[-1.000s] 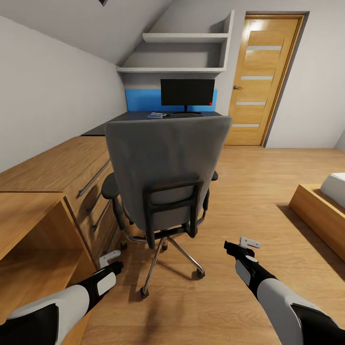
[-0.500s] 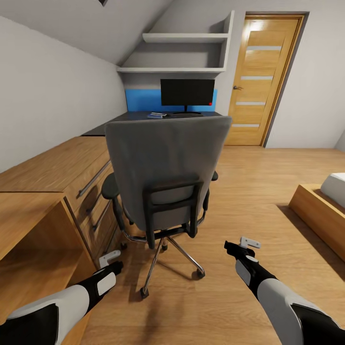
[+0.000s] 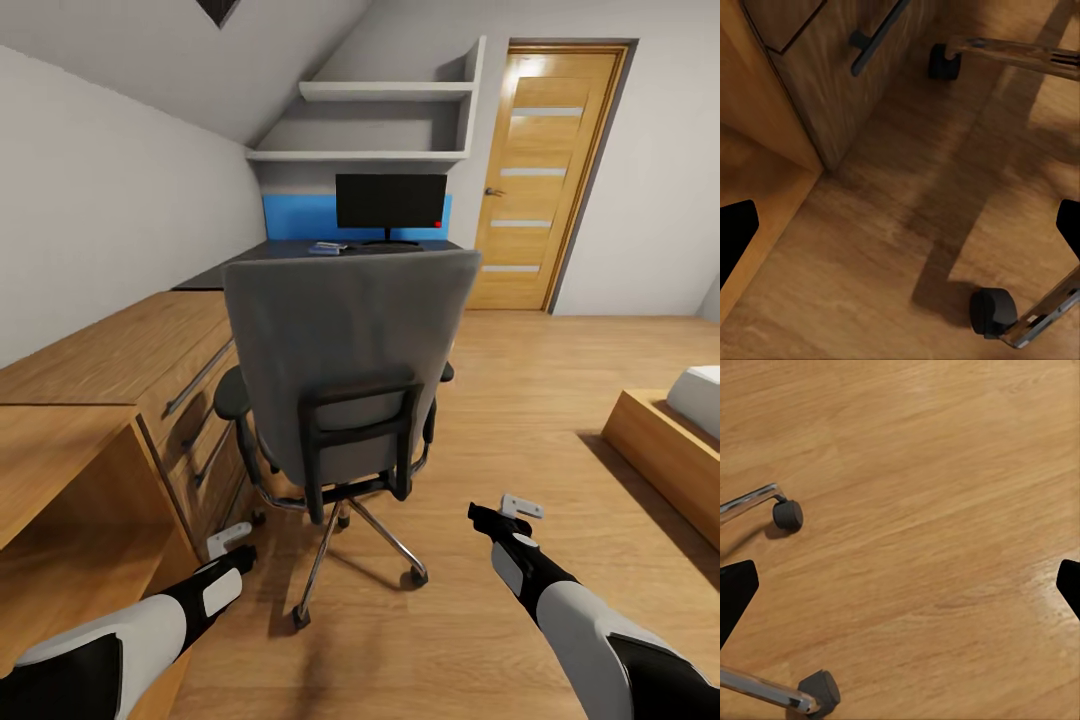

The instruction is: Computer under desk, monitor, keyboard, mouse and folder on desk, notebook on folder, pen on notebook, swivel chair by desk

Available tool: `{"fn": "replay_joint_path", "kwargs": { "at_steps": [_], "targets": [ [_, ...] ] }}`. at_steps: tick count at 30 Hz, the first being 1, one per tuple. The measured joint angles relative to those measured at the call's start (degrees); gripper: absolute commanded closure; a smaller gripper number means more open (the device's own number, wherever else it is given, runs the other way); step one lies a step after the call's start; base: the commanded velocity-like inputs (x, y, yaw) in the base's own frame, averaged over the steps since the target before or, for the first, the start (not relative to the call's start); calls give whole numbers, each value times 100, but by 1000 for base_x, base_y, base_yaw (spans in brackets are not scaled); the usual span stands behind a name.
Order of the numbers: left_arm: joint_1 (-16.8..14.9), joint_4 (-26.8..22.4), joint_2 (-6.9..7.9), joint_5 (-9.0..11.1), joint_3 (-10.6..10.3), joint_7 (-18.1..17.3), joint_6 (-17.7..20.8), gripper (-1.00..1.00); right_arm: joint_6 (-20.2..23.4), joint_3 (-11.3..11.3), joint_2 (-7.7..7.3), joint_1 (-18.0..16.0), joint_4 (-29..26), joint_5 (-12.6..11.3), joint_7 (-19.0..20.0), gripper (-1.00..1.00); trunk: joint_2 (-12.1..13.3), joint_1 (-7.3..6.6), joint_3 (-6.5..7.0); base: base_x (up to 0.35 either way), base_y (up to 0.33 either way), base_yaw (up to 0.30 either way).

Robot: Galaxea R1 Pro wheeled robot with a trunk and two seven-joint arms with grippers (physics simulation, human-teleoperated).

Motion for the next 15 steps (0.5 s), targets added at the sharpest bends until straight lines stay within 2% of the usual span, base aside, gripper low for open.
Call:
{"fn": "replay_joint_path", "kwargs": {
  "at_steps": [15],
  "targets": [
    [0,0,-5,-41,-4,-7,0,-100,-1,0,0,2,0,0,5,-100,0,0,135,0,0,0]
  ]
}}
